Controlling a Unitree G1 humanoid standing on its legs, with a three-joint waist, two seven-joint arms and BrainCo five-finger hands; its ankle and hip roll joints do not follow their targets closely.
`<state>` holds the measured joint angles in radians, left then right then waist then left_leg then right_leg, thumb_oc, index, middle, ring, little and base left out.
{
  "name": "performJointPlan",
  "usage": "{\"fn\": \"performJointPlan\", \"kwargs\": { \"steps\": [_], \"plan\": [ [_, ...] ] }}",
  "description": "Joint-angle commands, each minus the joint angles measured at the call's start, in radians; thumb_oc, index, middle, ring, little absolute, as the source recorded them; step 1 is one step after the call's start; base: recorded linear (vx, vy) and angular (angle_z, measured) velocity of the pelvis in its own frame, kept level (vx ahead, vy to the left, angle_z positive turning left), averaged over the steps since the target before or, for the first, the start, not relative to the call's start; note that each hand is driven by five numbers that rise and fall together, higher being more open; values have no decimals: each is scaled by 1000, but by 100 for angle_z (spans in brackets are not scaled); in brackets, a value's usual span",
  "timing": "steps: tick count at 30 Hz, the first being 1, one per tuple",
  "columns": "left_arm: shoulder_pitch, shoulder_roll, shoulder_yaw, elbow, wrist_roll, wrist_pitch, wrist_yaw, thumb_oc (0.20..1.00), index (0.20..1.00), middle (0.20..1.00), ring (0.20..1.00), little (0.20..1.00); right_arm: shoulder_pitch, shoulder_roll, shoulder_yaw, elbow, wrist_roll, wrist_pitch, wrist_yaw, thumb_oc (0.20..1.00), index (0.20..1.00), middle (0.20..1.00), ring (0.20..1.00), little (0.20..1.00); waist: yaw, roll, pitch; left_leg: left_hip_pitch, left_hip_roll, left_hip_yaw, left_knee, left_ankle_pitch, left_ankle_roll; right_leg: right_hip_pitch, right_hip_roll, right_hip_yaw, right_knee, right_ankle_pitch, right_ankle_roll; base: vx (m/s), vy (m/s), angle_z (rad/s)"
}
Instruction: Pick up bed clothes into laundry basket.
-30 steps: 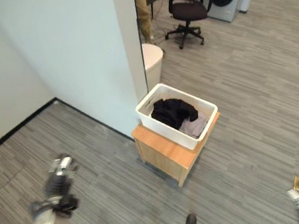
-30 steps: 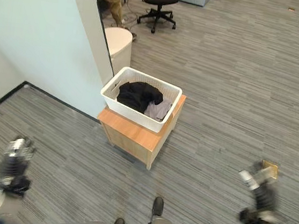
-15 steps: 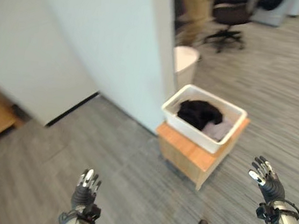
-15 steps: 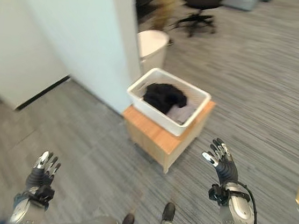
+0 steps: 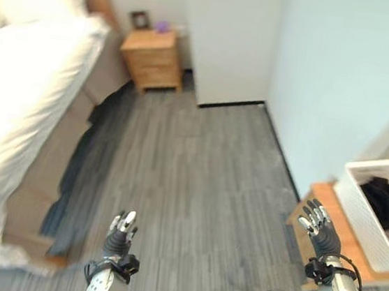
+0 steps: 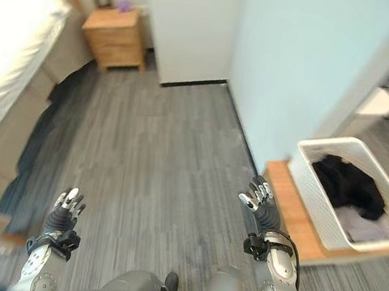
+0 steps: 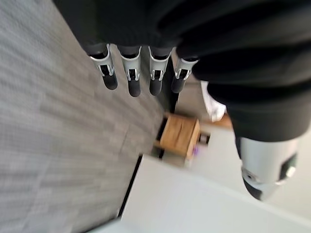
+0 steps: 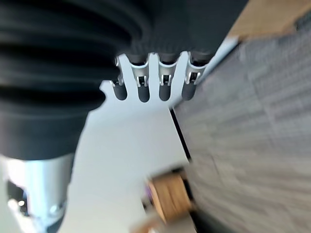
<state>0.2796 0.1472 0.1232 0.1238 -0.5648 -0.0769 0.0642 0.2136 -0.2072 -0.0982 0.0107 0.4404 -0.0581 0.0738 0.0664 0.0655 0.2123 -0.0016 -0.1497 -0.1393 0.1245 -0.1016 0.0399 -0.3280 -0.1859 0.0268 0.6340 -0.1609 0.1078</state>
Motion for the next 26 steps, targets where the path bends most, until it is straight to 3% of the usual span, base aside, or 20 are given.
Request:
{"fn": "performJointPlan", "kwargs": {
  "steps": [1,2,3,5,7,8,9,12,14,16,17,19,21,26],
  "plan": [
    [6,48,-3,-106,59,-62,-17,1000,1000,1000,1000,1000,-22,-25,-48,-26,46,-69,-16,1000,1000,1000,1000,1000,-56,8,-18,12,98,-98,-55,45,-46,176,32,130,-384,93,29,196,-393,165],
    [-21,89,-14,-83,81,-76,-4,1000,1000,1000,1000,1000,-13,-46,-66,17,51,-92,-29,1000,1000,1000,1000,1000,-56,-27,-18,-21,79,-200,-31,41,-60,213,89,302,-472,76,23,53,-427,180],
    [-7,90,-24,-111,83,-71,-19,1000,1000,1000,1000,1000,-1,-48,-56,3,62,-75,-17,1000,1000,1000,1000,1000,-47,-32,-22,-41,81,-261,-14,46,-69,228,115,356,-452,63,30,96,-592,224],
    [24,48,3,-134,76,-80,-22,1000,1000,1000,1000,1000,31,-55,-39,-24,117,-49,30,1000,1000,1000,1000,1000,-23,-58,-31,-40,98,-304,-18,49,-87,250,123,295,-504,84,7,82,-487,188],
    [29,22,10,-137,60,-81,-18,1000,1000,1000,1000,1000,34,-60,-38,-19,119,-49,32,1000,1000,1000,1000,1000,-22,-60,-40,-56,105,-338,-22,71,-98,252,129,271,-507,93,-4,42,-384,114],
    [39,-16,20,-136,11,-79,0,1000,1000,1000,1000,1000,38,-70,-47,-15,142,-36,24,1000,1000,1000,1000,1000,-17,-69,-40,-83,126,-362,-9,93,-117,272,147,212,-527,84,-29,0,-419,106],
    [41,-32,20,-132,-2,-81,8,1000,1000,1000,1000,1000,44,-71,-49,-10,152,-37,23,1000,1000,1000,1000,1000,-14,-74,-36,-97,127,-349,3,100,-119,280,143,179,-532,86,-34,-52,-533,163],
    [20,-24,6,-98,4,-74,34,1000,1000,1000,1000,1000,42,-84,-54,-5,133,-53,-3,1000,1000,1000,1000,1000,-49,-104,-19,-99,217,35,91,55,-101,297,89,-3,-523,80,-30,-149,-309,222],
    [28,-16,13,-92,3,-67,26,1000,1000,1000,1000,1000,54,-69,-65,17,137,-49,-7,1000,1000,1000,1000,1000,-61,-111,-24,-73,223,158,166,7,-92,312,73,-92,-529,71,-34,-168,-234,141],
    [50,-15,18,-99,26,-60,24,1000,1000,1000,1000,1000,81,-46,-88,19,131,-45,-9,1000,1000,1000,1000,1000,-77,-105,-41,-50,224,179,110,3,-100,313,67,-150,-536,69,-27,-94,-77,126],
    [47,-15,19,-95,27,-62,22,1000,1000,1000,1000,1000,96,-36,-96,16,133,-42,-8,1000,1000,1000,1000,1000,-81,-88,-47,-44,246,206,40,37,-102,320,72,-186,-540,67,-22,-29,-28,151],
    [62,-29,19,-87,41,-59,36,1000,1000,1000,1000,1000,113,-27,-87,15,121,-33,1,1000,1000,1000,1000,1000,-87,-75,-65,-21,242,168,-51,74,-111,333,79,-223,-545,65,-20,15,-8,138],
    [75,-51,26,-74,26,-53,52,1000,1000,1000,1000,1000,121,-13,-69,15,121,-24,6,1000,1000,1000,1000,1000,-87,-70,-89,5,235,151,-115,93,-112,347,79,-248,-559,66,-17,26,10,75],
    [101,-43,31,-79,68,-53,49,1000,1000,1000,1000,1000,123,-27,-42,15,91,-15,17,1000,1000,1000,1000,1000,-66,-74,-98,18,226,136,-140,96,-103,363,82,-253,-586,73,-15,-6,32,6]
  ]
}}
